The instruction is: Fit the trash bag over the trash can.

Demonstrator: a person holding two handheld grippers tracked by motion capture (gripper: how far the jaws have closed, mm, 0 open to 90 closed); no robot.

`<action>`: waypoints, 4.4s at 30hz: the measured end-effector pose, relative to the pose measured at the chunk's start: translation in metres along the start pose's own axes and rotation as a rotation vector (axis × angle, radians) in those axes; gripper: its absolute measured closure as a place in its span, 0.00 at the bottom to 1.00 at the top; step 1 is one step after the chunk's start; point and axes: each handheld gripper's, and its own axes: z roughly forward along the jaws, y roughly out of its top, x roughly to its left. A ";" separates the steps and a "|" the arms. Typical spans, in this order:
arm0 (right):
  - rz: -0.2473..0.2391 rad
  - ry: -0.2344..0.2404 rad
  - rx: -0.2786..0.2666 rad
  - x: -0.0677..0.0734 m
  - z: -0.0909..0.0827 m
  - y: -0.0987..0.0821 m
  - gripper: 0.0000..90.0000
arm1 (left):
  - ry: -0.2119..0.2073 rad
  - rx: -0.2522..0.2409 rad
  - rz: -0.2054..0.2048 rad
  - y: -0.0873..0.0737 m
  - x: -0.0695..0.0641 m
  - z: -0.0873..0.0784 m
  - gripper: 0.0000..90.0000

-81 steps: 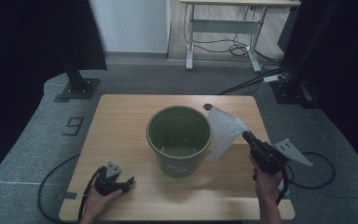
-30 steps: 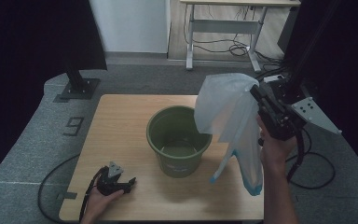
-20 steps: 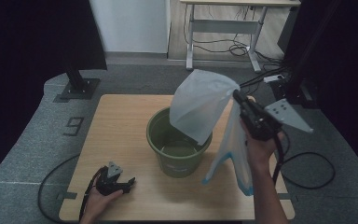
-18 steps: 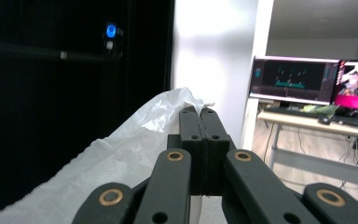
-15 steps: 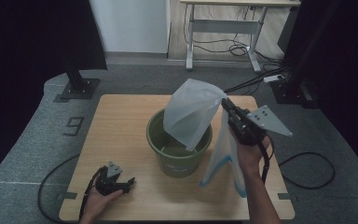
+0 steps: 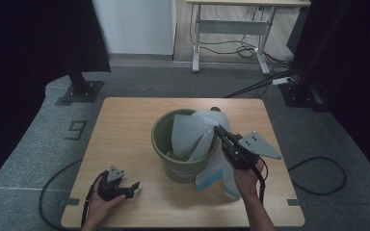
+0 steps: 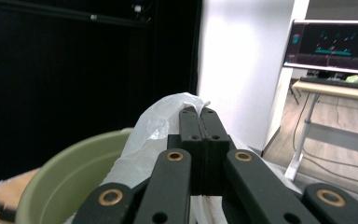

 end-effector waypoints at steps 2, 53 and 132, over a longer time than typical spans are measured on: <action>-0.003 0.012 0.020 0.004 -0.001 -0.008 0.99 | 0.004 -0.003 0.001 0.001 0.000 -0.001 0.22; 0.179 -0.122 0.214 0.002 -0.052 -0.115 0.40 | -0.017 -0.011 -0.067 0.005 -0.002 -0.006 0.24; 0.077 0.221 0.122 0.017 -0.008 -0.012 0.93 | -0.323 -0.302 0.092 0.168 -0.105 -0.059 1.00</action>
